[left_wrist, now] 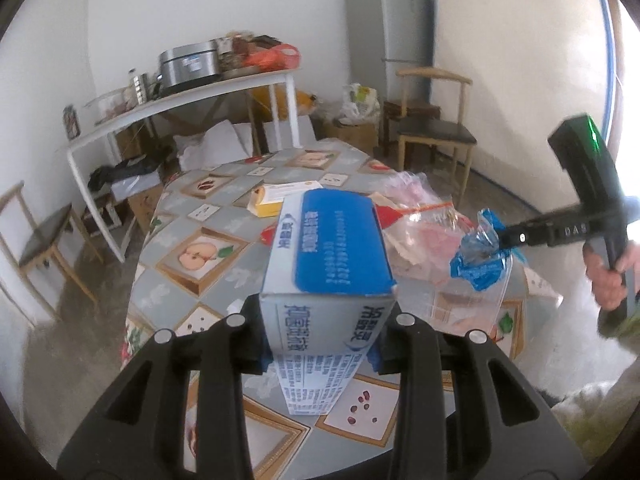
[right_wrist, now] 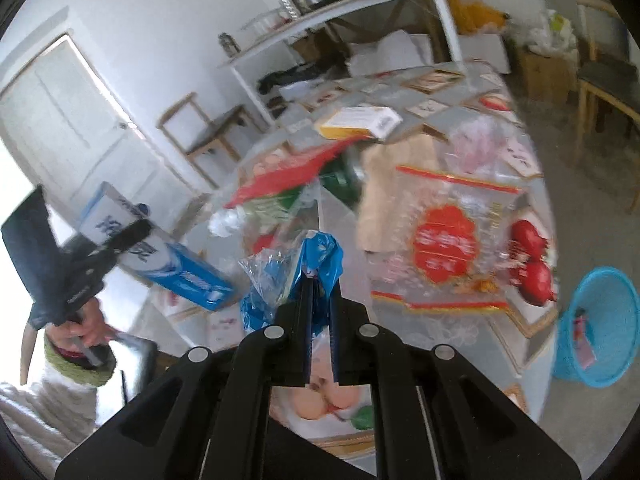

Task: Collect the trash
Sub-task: 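Grasp and lift the blue-white toothpaste box with the left gripper while the right holds the wrapper, then carry the toothpaste box and blue wrapper with both grippers toward the blue wastebasket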

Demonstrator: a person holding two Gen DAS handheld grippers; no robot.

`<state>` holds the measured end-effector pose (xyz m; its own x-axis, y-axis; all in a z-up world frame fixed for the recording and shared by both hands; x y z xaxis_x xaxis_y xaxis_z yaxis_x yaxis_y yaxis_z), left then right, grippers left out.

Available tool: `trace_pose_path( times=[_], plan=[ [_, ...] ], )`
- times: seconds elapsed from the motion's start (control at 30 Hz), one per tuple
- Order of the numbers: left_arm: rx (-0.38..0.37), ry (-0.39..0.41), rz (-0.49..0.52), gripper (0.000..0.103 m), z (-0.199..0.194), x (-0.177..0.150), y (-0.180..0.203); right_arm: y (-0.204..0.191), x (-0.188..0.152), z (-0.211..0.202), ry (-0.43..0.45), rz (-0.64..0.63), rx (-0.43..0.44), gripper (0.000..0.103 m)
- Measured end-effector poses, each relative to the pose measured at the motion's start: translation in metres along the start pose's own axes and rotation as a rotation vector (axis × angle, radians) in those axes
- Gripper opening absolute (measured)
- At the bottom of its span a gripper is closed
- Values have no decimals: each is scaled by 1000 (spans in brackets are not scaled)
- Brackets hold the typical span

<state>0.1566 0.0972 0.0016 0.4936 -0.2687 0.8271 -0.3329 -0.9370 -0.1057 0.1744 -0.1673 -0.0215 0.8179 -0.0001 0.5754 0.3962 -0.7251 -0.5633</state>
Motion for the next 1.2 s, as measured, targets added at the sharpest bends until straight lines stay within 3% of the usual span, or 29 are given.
trace_pose_path(
  times=[0.07, 0.13, 0.33, 0.63, 0.77, 0.97, 1.2],
  plan=[
    [2, 11, -31, 32, -4, -3, -5, 2, 2, 7, -16, 4, 4, 8],
    [7, 16, -51, 32, -6, -5, -7, 6, 2, 16, -44, -14, -83, 8],
    [27, 34, -97, 32, -11, -11, -9, 9, -5, 29, -99, -97, -238, 9],
    [57, 67, -158, 32, -14, -11, -10, 8, -11, 30, -107, -192, -363, 13],
    [68, 71, -182, 32, -14, -12, -10, 6, -13, 32, -104, -243, -418, 22],
    [83, 88, -181, 32, -16, -16, -9, -6, -14, 31, -75, -329, -493, 21],
    [77, 93, -184, 32, -17, -18, -9, -23, -12, 26, -34, -376, -500, 9]
  ],
)
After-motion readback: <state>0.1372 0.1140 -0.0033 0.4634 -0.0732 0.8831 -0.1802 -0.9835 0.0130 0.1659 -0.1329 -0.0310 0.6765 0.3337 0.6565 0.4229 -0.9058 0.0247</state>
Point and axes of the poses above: each gripper's, at about its wrist camera, not at the fingertips, and z roughly the way its jaws point, y to its right, x to its top, the point moved 3 cm from there along z, roughly the way its jaws point, and after that the axes turned 7 degrees about x, right-handed, at the moved point
